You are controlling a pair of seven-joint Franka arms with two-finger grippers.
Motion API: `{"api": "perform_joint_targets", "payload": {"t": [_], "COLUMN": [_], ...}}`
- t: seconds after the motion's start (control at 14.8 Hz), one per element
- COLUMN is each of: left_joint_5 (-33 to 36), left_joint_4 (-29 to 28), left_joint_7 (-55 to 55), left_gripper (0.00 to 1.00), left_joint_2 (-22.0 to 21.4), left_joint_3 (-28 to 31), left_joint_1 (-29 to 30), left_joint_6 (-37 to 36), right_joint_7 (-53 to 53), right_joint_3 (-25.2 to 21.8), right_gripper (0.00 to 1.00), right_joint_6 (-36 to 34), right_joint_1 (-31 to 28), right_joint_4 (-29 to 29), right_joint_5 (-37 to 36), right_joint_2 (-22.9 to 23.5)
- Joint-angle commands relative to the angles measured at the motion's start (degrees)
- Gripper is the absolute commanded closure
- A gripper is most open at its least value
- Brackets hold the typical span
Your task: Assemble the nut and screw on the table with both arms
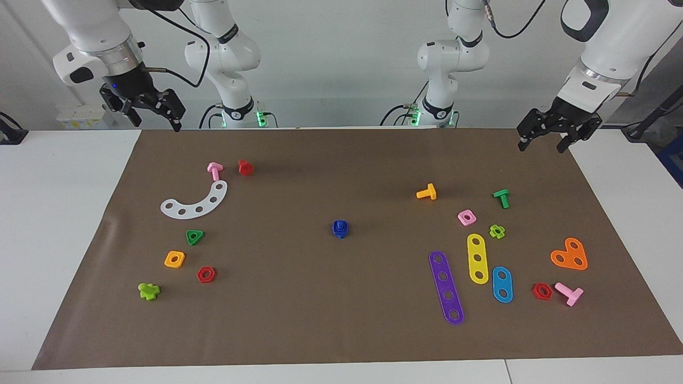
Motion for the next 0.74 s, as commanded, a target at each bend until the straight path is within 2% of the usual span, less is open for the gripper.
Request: {"api": "perform_joint_targets", "payload": {"t": [0.0, 0.67], "left_joint_5": [0.29, 2.13], "left_joint_4": [-0.92, -0.74], "left_joint_7": [0.71, 0.53], "left_gripper": [0.00, 0.00], "left_joint_2": [-1.41, -1.76], "left_joint_3": [-0.53, -1.15], "left_joint_1": [0.61, 0.52], "left_joint_6": [-1.40, -2.82], "right_joint_7": [-0.98, -0.98], "right_joint_3": [0.10, 0.10], "right_gripper": [0.00, 0.00], "right_joint_6": [-0.94, -0.94], "right_joint_1": [-0.41, -0.41], "right_joint_4": [0.88, 0.88], "right_joint_5": [1.19, 1.19], "right_joint_2": [0.24, 0.24]}}
